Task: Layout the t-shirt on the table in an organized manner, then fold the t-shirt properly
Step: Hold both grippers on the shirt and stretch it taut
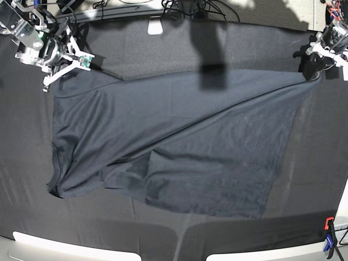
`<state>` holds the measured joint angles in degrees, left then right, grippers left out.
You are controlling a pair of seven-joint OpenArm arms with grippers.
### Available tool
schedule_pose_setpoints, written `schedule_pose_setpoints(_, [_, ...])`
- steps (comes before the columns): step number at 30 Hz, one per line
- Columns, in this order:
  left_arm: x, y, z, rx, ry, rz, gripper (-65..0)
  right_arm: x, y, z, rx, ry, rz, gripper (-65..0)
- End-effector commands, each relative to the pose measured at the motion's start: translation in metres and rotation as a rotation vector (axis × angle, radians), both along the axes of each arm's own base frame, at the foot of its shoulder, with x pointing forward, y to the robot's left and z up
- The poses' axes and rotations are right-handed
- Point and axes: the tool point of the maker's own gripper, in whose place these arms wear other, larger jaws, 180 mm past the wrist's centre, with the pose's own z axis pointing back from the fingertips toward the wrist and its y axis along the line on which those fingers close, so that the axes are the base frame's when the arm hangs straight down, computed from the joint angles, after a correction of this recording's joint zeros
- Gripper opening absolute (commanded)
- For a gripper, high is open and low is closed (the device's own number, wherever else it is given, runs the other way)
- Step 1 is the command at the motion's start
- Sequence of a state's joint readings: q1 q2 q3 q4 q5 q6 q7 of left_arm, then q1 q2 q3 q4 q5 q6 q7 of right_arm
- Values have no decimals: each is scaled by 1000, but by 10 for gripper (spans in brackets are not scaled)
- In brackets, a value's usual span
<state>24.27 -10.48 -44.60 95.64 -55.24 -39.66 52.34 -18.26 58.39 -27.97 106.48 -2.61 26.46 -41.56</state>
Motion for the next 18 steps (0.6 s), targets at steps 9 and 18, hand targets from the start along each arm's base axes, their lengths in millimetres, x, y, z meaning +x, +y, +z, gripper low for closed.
schedule_pose_setpoints(9, [5, 5, 12, 11, -47, 3, -650, 16, -1, 9, 11, -73, 4, -485])
schedule_pose_setpoints(18, [5, 5, 12, 11, -46, 3, -650, -2, 23, -8, 110, 20, -10, -485])
